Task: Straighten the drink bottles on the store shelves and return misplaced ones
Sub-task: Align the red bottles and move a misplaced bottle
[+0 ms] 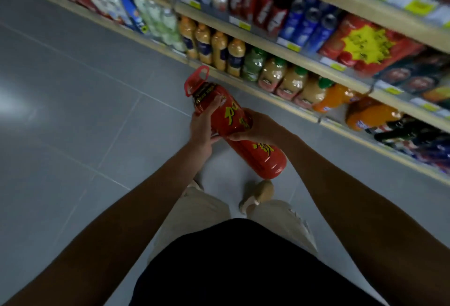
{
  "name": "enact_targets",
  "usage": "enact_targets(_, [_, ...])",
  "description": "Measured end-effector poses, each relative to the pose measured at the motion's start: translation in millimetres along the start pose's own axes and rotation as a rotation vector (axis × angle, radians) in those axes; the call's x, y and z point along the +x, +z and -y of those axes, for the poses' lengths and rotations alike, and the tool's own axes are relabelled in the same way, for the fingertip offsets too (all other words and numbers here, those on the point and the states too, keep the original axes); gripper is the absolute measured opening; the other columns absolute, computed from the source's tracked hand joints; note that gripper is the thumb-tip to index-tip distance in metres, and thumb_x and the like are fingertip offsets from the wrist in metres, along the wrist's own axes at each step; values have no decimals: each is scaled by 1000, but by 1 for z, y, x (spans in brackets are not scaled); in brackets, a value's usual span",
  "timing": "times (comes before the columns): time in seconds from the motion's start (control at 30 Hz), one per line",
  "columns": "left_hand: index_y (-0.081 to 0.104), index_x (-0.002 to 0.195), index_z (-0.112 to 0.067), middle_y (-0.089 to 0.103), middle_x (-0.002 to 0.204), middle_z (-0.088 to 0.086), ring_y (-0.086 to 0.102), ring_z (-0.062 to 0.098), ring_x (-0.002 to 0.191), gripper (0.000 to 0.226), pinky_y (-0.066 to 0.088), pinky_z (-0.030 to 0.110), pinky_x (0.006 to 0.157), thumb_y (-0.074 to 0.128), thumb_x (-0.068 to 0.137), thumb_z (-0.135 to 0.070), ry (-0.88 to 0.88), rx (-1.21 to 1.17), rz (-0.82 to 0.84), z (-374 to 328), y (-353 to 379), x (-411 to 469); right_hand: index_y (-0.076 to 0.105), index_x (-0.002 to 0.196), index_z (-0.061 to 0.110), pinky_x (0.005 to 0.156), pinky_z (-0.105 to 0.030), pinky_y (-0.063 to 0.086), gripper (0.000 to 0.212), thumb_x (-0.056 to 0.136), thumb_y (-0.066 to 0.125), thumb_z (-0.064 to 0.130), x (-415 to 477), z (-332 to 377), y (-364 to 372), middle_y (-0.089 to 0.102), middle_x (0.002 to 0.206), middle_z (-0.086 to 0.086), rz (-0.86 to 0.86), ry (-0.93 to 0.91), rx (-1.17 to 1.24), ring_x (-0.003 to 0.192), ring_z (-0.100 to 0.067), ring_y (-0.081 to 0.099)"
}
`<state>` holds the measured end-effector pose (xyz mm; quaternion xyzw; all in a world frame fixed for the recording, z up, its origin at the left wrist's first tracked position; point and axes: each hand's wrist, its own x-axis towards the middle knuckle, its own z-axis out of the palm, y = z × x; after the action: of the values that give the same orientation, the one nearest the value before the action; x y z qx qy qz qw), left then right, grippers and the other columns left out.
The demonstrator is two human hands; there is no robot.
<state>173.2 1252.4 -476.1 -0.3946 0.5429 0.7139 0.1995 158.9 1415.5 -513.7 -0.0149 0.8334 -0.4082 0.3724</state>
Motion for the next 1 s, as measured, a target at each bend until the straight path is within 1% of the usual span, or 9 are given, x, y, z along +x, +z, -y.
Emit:
enact_targets(0.07, [57,92,-32,67,92,-6,67,13,83,33,51,25,57,74,70,-49,20,-81,-48,-28,-43,4,41,130,44,81,-29,44,81,59,76,61,26,48,19,58,104,17,43,-32,-50,87,-8,57])
enact_targets(0.2, [58,104,-29,69,95,-3,68,15,85,45,56,30,63,77,67,-46,60,-192,-122,-80,-132,19,43,126,45,78,-28,44,79,57,75,64,80,135,66,59,100,19,105,-89,-109,83,-3,57])
enact_targets(0.3, [60,96,-29,70,92,-3,68,15,82,35,56,31,67,78,68,-43,86,-248,-165,-116,-198,33,43,125,45,74,-26,41,80,54,74,67,120,196,106,57,95,23,151,-119,-128,79,3,54])
enact_targets(0.37, [60,94,-29,68,92,-4,66,15,83,33,55,32,70,77,69,-41,89,-286,-197,-139,-238,44,43,125,44,76,-28,42,82,52,74,67,146,233,131,57,96,21,184,-137,-138,82,-2,56])
enact_targets(0.5, [54,111,-24,63,95,-4,61,16,88,47,52,33,73,75,72,-40,88,-357,-263,-183,-303,72,42,123,44,71,-24,40,80,53,74,68,197,302,165,55,91,25,227,-189,-194,81,-1,55])
enact_targets(0.67, [52,115,-22,61,98,-2,60,18,93,51,50,33,70,75,73,-38,83,-420,-308,-245,-364,118,44,127,40,84,-32,43,89,49,71,72,273,374,188,62,113,9,280,-228,-256,100,-14,59])
enact_targets(0.77, [53,113,-22,61,104,0,60,21,96,48,51,34,73,74,73,-39,102,-432,-328,-291,-398,156,43,130,37,84,-32,43,89,53,73,69,332,421,194,62,117,6,305,-251,-298,103,-17,58])
enact_targets(0.9, [50,123,-20,60,115,4,58,25,107,57,51,40,82,73,74,-40,128,-456,-370,-363,-440,204,42,131,35,85,-30,42,89,55,74,67,412,494,199,61,119,5,348,-294,-330,100,-13,56])
enact_targets(1.0, [50,125,-19,59,120,6,58,26,108,58,51,41,84,72,75,-41,118,-478,-408,-411,-475,234,45,129,34,88,-31,44,88,53,76,65,462,547,206,62,119,7,402,-317,-309,105,-13,59])
